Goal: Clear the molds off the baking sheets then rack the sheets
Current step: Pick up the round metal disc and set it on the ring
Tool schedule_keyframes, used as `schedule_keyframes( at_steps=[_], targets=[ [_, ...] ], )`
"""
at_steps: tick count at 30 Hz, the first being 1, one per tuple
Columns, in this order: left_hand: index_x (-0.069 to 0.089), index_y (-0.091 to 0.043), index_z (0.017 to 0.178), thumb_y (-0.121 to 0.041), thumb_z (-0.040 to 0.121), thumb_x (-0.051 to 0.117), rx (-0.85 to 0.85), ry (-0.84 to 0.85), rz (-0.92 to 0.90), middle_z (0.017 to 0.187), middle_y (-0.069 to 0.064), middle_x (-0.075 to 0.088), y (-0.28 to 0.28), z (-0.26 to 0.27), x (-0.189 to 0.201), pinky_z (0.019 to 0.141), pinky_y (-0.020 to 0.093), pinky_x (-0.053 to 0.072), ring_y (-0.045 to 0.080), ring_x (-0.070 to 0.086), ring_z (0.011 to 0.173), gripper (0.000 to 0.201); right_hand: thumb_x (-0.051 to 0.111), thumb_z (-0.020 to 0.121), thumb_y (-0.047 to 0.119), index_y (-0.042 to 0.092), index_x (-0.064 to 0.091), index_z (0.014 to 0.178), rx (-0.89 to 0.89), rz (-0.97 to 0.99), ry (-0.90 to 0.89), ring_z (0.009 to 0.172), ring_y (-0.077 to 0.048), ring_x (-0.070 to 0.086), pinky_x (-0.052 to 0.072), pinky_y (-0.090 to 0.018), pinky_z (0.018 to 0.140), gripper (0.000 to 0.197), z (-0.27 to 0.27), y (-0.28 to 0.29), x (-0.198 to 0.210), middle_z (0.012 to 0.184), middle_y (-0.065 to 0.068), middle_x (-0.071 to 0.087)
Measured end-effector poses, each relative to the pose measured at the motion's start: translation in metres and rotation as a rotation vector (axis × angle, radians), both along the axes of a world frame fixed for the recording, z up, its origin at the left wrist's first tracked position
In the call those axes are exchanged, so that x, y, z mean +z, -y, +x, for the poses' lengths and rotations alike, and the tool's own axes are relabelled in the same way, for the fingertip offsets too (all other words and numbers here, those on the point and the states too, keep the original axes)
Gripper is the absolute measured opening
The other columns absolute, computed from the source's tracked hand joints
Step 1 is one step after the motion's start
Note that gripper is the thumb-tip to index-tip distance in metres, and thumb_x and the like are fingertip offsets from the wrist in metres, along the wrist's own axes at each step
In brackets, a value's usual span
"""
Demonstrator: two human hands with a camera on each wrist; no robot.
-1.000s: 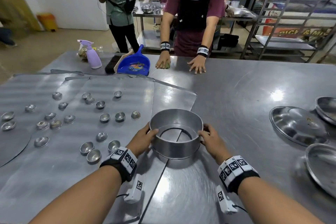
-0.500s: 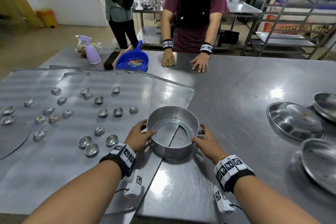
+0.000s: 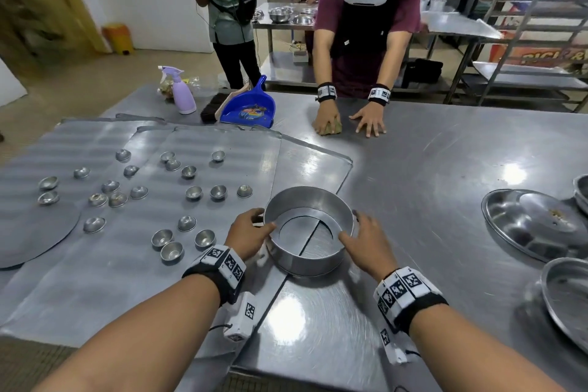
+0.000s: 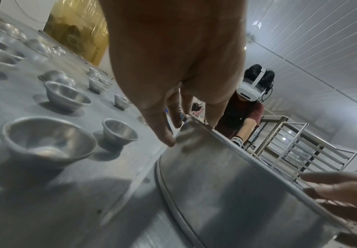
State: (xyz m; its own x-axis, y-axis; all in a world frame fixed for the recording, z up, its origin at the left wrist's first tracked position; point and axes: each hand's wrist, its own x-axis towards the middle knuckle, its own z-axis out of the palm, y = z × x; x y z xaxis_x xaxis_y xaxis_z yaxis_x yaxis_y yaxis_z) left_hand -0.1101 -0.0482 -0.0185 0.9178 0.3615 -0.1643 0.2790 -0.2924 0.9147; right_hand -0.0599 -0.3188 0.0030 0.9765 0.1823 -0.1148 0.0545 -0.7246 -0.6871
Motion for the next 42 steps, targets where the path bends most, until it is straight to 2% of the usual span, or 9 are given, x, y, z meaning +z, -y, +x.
schedule_keyframes(
  at_steps=[6, 9, 13, 17, 23, 29, 32, 34, 42],
  targets=[
    [0.072, -0.016, 0.109, -0.035, 0.085, 0.075, 0.094, 0.019, 0.148, 0.107, 0.0, 0.074, -0.012, -0.013, 0.022, 0.088, 0.035, 0.056, 0.015, 0.069, 0.096, 0.032, 0.058, 0.093, 0.037, 0.024, 0.06, 0.128, 0.167, -0.026, 0.213, 0.129, -0.021, 0.042, 0.037, -0.036, 0.105, 0.038, 0.007, -0.05, 0.024, 0.134, -0.002, 0.052],
    [0.072, -0.016, 0.104, -0.034, 0.087, 0.074, 0.18, 0.008, 0.146, 0.1, -0.002, 0.074, -0.04, -0.036, 0.03, 0.088, 0.036, 0.057, 0.015, 0.069, 0.095, 0.025, 0.06, 0.091, 0.036, 0.022, 0.065, 0.122, 0.244, -0.001, 0.237, 0.127, -0.022, 0.044, 0.035, -0.035, 0.106, 0.035, 0.006, -0.094, 0.028, 0.128, -0.002, 0.058],
    [0.073, -0.016, 0.099, -0.033, 0.088, 0.074, 0.308, 0.015, 0.156, 0.092, -0.002, 0.074, -0.094, -0.079, 0.04, 0.075, 0.026, 0.053, 0.016, 0.069, 0.089, 0.02, 0.06, 0.091, 0.037, 0.021, 0.065, 0.12, 0.369, 0.053, 0.223, 0.127, -0.023, 0.043, 0.036, -0.038, 0.105, 0.033, -0.009, -0.163, 0.033, 0.129, -0.005, 0.058],
    [0.072, -0.023, 0.091, -0.03, 0.086, 0.073, 0.459, -0.01, 0.172, 0.088, -0.002, 0.074, -0.166, -0.124, 0.041, 0.081, 0.037, 0.057, 0.022, 0.07, 0.087, 0.009, 0.061, 0.091, 0.04, 0.021, 0.064, 0.12, 0.497, 0.084, 0.192, 0.122, -0.025, 0.049, 0.041, -0.037, 0.097, 0.035, -0.032, -0.242, 0.039, 0.127, -0.005, 0.058],
    [0.072, -0.023, 0.092, -0.03, 0.084, 0.076, 0.618, -0.06, 0.175, 0.087, 0.001, 0.073, -0.288, -0.189, 0.036, 0.087, 0.041, 0.057, 0.024, 0.071, 0.09, 0.012, 0.061, 0.09, 0.042, 0.023, 0.064, 0.12, 0.615, 0.117, 0.098, 0.102, -0.02, 0.063, 0.051, -0.036, 0.089, 0.036, -0.072, -0.38, 0.037, 0.123, -0.003, 0.062],
    [0.073, -0.014, 0.108, -0.028, 0.084, 0.074, 0.693, -0.198, 0.255, 0.106, 0.007, 0.074, -0.417, -0.23, 0.02, 0.092, 0.03, 0.05, 0.026, 0.067, 0.103, 0.028, 0.064, 0.09, 0.038, 0.02, 0.067, 0.114, 0.62, 0.177, 0.029, 0.088, -0.015, 0.065, 0.049, -0.029, 0.079, 0.03, -0.109, -0.509, 0.027, 0.104, 0.002, 0.069],
    [0.067, -0.016, 0.117, -0.037, 0.079, 0.069, 0.655, -0.289, 0.233, 0.103, 0.005, 0.071, -0.472, -0.239, 0.009, 0.09, 0.032, 0.051, 0.029, 0.065, 0.104, 0.043, 0.065, 0.088, 0.036, 0.02, 0.066, 0.114, 0.602, 0.164, -0.022, 0.092, -0.016, 0.065, 0.05, -0.031, 0.083, 0.031, -0.113, -0.561, 0.017, 0.105, 0.0, 0.07],
    [0.061, -0.015, 0.123, -0.032, 0.085, 0.073, 0.627, -0.34, 0.184, 0.096, 0.001, 0.065, -0.5, -0.242, 0.002, 0.09, 0.031, 0.049, 0.026, 0.064, 0.101, 0.043, 0.067, 0.086, 0.036, 0.018, 0.065, 0.117, 0.582, 0.146, -0.051, 0.094, -0.016, 0.065, 0.052, -0.034, 0.086, 0.036, -0.113, -0.588, 0.011, 0.107, -0.002, 0.07],
    [0.048, -0.015, 0.141, -0.031, 0.085, 0.074, 0.535, -0.393, 0.1, 0.135, 0.012, 0.056, -0.57, -0.227, -0.018, 0.105, 0.038, 0.046, 0.028, 0.057, 0.119, 0.063, 0.068, 0.085, 0.037, 0.012, 0.054, 0.132, 0.498, -0.062, -0.178, 0.116, -0.028, 0.059, 0.046, -0.032, 0.094, 0.055, -0.094, -0.66, -0.008, 0.119, -0.01, 0.066]
  ],
)
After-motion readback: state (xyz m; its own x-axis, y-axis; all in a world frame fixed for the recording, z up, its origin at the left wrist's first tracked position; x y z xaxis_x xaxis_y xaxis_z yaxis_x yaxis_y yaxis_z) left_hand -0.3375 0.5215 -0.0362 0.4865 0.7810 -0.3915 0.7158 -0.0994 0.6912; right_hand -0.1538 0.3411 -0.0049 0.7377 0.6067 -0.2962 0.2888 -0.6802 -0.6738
